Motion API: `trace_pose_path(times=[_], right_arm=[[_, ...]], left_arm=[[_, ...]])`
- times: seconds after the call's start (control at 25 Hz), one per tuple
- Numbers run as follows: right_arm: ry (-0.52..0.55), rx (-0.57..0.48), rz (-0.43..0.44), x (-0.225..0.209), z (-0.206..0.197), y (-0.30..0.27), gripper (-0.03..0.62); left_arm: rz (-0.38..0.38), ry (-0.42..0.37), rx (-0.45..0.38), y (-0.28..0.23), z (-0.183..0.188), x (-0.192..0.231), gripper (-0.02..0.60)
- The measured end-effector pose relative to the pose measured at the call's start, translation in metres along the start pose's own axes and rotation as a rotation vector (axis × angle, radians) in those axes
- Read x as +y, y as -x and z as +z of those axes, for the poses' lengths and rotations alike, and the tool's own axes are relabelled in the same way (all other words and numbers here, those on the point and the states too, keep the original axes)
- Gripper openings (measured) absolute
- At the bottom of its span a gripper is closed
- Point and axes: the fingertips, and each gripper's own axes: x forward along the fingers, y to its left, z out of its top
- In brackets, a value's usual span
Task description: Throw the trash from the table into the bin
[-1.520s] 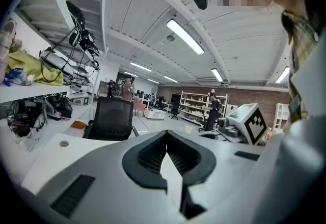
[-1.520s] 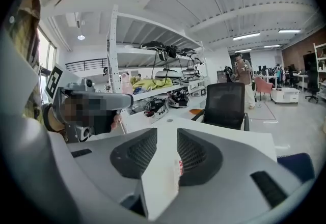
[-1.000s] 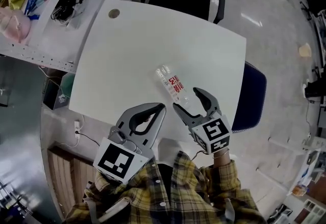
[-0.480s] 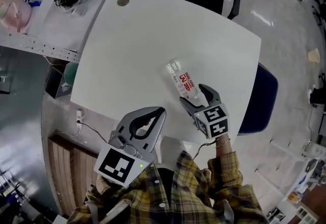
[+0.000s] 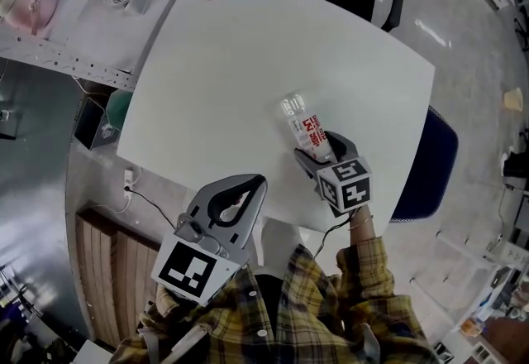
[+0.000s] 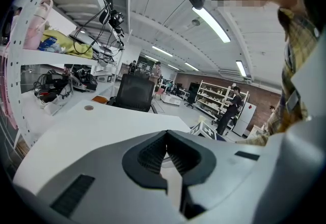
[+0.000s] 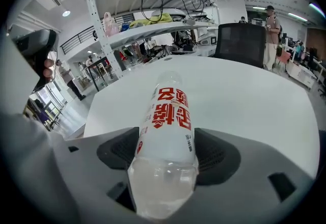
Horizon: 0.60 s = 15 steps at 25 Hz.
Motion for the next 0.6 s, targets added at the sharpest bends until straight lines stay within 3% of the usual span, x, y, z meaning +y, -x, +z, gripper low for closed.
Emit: trace_pose_path(times=[0.36, 0.6], right_arm=[[-0.053, 0.004, 0.013, 0.006, -0.004, -0.001, 0.316], [-0.094, -0.051, 0.003, 0.018, 0.008, 0.016, 0.313]], left_arm=[[0.002, -0.004, -0.011, 0.007, 0.004, 0.006, 0.009], [-0.042, -0.031, -0.024, 0.008, 0.015, 0.004, 0.009]])
